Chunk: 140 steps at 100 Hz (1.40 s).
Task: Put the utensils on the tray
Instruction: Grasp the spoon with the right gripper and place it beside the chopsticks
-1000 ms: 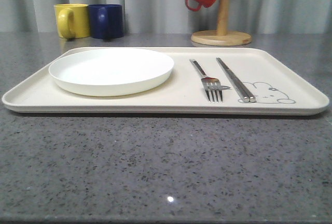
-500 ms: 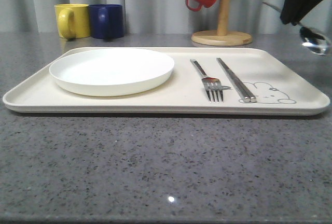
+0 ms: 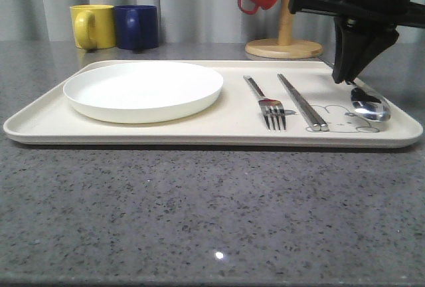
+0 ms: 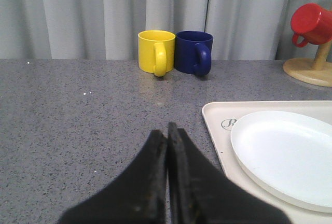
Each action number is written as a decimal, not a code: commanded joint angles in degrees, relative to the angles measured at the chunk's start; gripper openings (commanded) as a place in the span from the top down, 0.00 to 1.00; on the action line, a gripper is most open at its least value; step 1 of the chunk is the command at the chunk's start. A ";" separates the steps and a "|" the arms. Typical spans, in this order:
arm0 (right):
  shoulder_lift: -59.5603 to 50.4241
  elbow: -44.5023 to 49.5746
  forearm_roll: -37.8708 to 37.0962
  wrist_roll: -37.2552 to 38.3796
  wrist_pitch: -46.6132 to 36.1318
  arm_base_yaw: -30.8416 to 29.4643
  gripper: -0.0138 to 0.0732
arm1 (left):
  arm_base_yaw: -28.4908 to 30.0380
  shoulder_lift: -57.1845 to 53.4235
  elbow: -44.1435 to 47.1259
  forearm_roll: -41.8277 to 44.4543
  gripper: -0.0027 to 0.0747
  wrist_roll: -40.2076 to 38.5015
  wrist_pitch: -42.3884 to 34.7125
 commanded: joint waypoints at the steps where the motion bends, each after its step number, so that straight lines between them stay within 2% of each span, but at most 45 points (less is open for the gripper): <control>1: -1.97 -1.90 -0.62 0.05 -2.25 0.02 0.88 | 0.17 0.42 -1.63 -0.66 0.99 0.10 -4.54; 21: -0.71 -1.90 -0.57 0.07 -2.19 0.02 0.84 | 0.17 0.42 -1.63 -0.66 0.99 0.10 -4.54; 47: -0.46 -1.90 -0.17 0.07 -2.19 0.02 0.64 | 0.17 0.42 -1.63 -0.66 0.99 0.10 -4.54; 62: -0.46 -1.90 -0.17 0.07 -2.07 0.02 0.56 | 0.17 0.42 -1.63 -0.66 0.99 0.10 -4.54; 88: -2.63 -1.90 -0.24 0.07 -2.43 0.02 0.56 | 0.17 0.42 -1.63 -0.66 0.99 0.10 -4.54; 103: -6.13 -1.90 -0.53 -2.41 -4.00 -0.16 0.56 | 0.17 0.42 -1.63 -0.66 0.99 0.10 -4.54; 140: -17.70 -0.55 -7.72 -3.20 -4.74 -4.26 0.56 | 0.17 0.42 -1.63 -0.66 0.99 0.10 -4.54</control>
